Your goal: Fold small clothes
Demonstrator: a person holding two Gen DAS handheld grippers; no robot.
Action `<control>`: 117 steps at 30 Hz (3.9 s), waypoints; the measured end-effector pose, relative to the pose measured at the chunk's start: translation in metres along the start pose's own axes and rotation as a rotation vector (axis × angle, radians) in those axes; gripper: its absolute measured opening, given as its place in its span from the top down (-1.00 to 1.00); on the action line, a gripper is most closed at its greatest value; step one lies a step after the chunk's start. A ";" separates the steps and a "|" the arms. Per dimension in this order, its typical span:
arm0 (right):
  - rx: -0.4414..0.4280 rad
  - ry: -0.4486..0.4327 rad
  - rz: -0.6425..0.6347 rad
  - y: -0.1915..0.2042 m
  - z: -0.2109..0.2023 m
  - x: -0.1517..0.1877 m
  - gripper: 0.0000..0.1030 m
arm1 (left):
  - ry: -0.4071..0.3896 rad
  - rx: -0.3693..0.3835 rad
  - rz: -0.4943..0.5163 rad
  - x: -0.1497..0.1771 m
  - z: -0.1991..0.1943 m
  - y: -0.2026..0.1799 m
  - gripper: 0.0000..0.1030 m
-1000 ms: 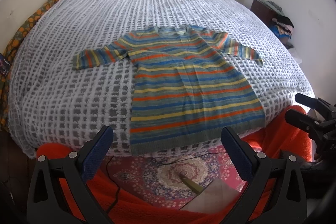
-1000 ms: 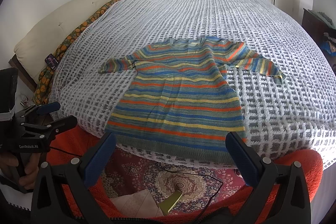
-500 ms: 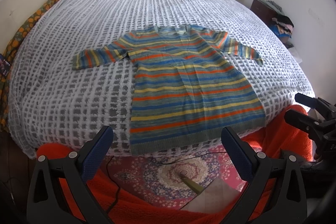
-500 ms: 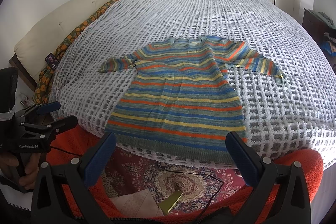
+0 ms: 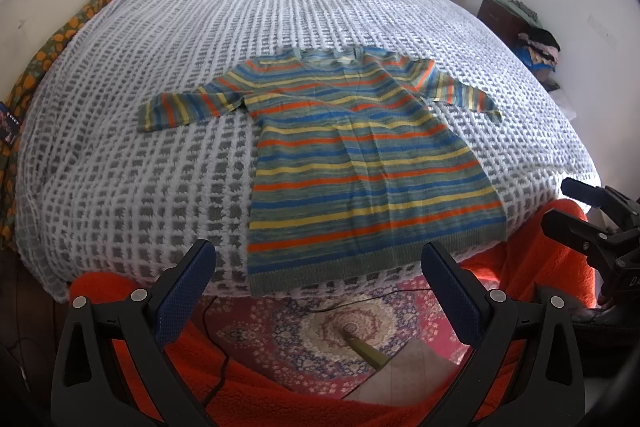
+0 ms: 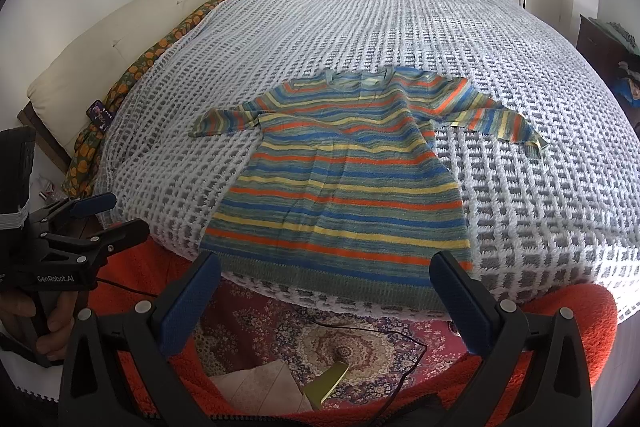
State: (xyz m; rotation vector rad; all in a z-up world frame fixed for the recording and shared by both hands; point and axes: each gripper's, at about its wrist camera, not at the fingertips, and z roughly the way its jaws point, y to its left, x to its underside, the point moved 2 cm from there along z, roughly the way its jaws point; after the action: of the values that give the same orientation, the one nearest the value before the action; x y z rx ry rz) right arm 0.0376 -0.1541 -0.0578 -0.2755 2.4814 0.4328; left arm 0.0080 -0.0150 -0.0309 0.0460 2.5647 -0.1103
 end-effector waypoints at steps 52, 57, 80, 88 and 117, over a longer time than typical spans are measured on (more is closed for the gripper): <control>0.275 0.034 0.367 -0.458 0.127 -0.189 0.86 | 0.189 -0.075 0.041 -0.035 0.065 -0.043 -0.99; 0.335 0.210 0.295 -0.452 0.187 -0.197 0.81 | 0.165 -0.092 0.065 -0.040 0.062 -0.049 -0.99; -0.550 0.196 0.630 -0.268 0.269 -0.072 0.41 | 0.128 -0.049 -0.003 -0.024 0.039 -0.036 -0.99; -0.308 0.204 0.437 -0.271 0.240 -0.082 0.85 | 0.137 -0.026 -0.041 -0.023 0.039 -0.028 -0.99; -0.155 0.224 0.110 -0.107 0.116 -0.002 -0.02 | 0.123 0.046 -0.001 -0.032 0.135 0.002 -0.99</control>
State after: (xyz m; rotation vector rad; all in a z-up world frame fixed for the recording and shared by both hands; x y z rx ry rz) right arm 0.1315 -0.2108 -0.1716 -0.2630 2.6941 0.6749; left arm 0.1079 -0.0255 -0.1261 0.0706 2.6844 -0.1722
